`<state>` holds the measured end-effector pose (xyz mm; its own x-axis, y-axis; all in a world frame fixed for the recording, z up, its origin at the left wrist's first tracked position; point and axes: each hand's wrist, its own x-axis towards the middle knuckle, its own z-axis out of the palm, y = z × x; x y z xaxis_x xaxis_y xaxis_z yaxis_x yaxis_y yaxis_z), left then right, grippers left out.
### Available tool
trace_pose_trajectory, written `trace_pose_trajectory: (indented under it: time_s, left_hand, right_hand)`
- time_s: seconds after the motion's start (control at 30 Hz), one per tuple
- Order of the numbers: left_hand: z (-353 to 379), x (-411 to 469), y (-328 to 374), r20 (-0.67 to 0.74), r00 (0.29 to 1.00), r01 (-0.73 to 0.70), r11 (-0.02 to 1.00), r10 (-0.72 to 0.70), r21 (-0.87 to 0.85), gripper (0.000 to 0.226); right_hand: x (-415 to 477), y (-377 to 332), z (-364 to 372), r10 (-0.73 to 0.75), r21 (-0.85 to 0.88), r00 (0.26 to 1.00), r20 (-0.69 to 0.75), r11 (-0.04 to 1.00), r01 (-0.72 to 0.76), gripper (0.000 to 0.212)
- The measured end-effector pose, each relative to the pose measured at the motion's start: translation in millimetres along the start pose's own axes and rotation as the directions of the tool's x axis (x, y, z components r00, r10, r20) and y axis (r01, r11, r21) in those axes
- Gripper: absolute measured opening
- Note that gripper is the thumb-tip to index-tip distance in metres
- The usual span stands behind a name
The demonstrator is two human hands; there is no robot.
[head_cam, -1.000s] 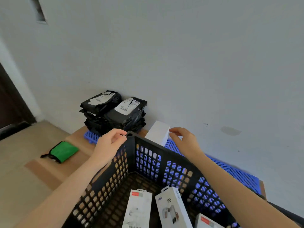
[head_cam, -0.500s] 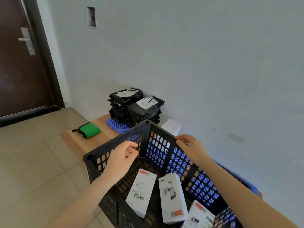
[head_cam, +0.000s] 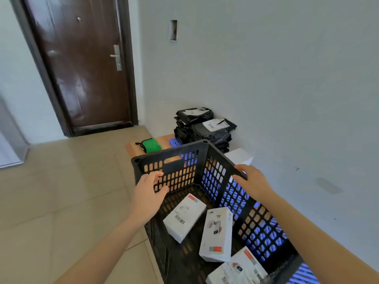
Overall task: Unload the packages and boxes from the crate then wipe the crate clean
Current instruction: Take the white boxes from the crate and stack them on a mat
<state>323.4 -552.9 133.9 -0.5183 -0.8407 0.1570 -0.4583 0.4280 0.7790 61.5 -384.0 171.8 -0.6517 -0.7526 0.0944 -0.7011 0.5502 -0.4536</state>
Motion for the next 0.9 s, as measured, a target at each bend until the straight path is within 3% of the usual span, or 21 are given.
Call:
trace_pose_trajectory:
  time_s: [0.1, 0.27, 0.43, 0.6, 0.9]
  left_hand:
    - [7, -36, 10, -0.087, 0.993, 0.08, 0.997, -0.079, 0.002, 0.042]
    - [30, -90, 21, -0.147, 0.959, 0.254, 0.964, -0.241, 0.074, 0.06]
    - [51, -109, 31, -0.075, 0.937, 0.344, 0.938, -0.341, 0.037, 0.066]
    - [53, -105, 37, -0.136, 0.931, 0.348, 0.937, -0.339, 0.045, 0.062]
    - [47, -59, 25, -0.208, 0.918, 0.366, 0.924, -0.338, 0.112, 0.063]
  right_hand:
    - [-5, 32, -5, -0.033, -0.083, 0.996, 0.079, 0.996, 0.04, 0.061]
    - [-23, 74, -5, -0.053, -0.102, 0.966, 0.255, 0.992, 0.081, 0.068]
    - [-33, 99, -2, -0.055, -0.135, 0.97, 0.235, 0.987, 0.088, 0.064]
    - [-31, 108, 6, -0.117, -0.08, 0.98, 0.161, 0.988, 0.131, 0.057]
    - [16, 97, 32, -0.132, -0.135, 0.983, 0.127, 0.98, 0.149, 0.058]
